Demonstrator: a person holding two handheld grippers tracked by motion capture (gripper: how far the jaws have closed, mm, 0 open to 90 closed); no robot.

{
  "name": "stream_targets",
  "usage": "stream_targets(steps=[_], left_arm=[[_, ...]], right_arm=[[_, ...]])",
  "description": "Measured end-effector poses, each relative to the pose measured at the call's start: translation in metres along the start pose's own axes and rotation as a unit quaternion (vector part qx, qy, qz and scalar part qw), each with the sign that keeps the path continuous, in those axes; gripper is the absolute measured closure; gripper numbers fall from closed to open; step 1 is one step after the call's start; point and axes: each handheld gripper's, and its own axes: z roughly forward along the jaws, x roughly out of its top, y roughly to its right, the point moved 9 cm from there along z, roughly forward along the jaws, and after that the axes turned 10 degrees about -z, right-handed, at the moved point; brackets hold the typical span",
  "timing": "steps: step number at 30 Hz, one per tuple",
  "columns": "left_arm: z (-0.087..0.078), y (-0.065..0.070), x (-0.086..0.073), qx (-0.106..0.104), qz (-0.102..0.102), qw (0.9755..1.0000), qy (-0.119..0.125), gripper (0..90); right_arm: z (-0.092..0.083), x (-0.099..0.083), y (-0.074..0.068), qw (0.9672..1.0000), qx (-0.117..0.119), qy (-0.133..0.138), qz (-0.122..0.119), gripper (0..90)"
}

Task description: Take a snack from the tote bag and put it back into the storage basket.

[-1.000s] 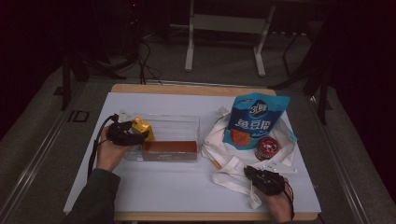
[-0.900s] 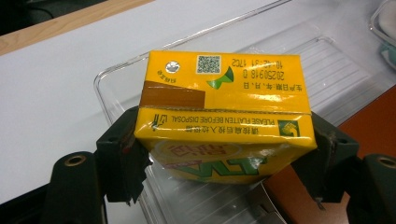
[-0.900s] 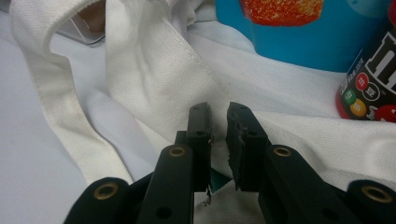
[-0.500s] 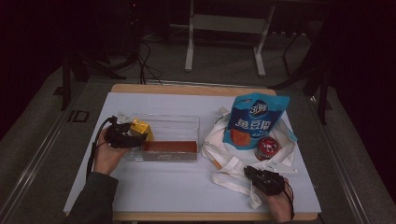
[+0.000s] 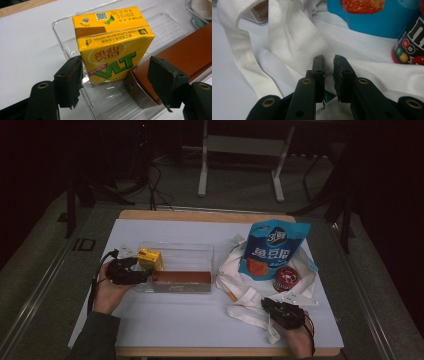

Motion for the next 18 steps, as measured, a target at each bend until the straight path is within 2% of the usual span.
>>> stream_targets(steps=[5,6,7,9,10,11,13,14,17,18], left_arm=[[-0.001,0.000,-0.003,0.001,0.006,1.0000,0.000,30.0],[-0.002,0.002,-0.003,-0.003,0.007,1.0000,0.002,30.0],[-0.003,0.007,-0.004,-0.029,0.010,0.9995,0.003,34.4],[-0.004,0.010,-0.004,-0.033,0.018,0.9993,0.004,34.5],[-0.004,0.010,-0.004,-0.016,0.032,0.9993,0.005,34.5],[-0.004,0.010,-0.004,-0.016,0.032,0.9993,0.005,34.6],[-0.004,0.009,-0.003,-0.020,0.021,0.9996,0.008,34.6],[-0.004,0.005,-0.004,-0.008,0.019,0.9998,0.006,34.7],[-0.005,0.003,-0.004,-0.004,0.019,0.9998,0.005,34.6],[-0.006,-0.003,-0.004,0.006,0.009,0.9999,0.012,34.6]], right_arm=[[0.000,0.000,0.000,1.0000,0.000,0.000,0.000,79.6],[0.000,0.000,0.000,1.0000,0.000,0.000,0.000,79.5],[0.000,0.000,0.000,1.0000,-0.001,-0.001,0.000,79.6],[0.000,0.000,0.000,1.0000,-0.001,-0.001,0.000,79.6],[0.000,0.000,0.000,1.0000,0.000,-0.001,0.000,79.6],[0.000,0.000,0.000,1.0000,0.000,-0.001,0.000,79.6],[0.000,0.000,0.000,1.0000,-0.001,-0.001,0.000,79.6],[0.000,0.000,0.000,1.0000,0.000,0.000,0.001,79.6],[0.000,0.000,0.000,1.0000,0.000,0.000,0.000,79.5],[0.000,0.000,0.000,1.0000,0.000,0.000,0.000,79.6]])
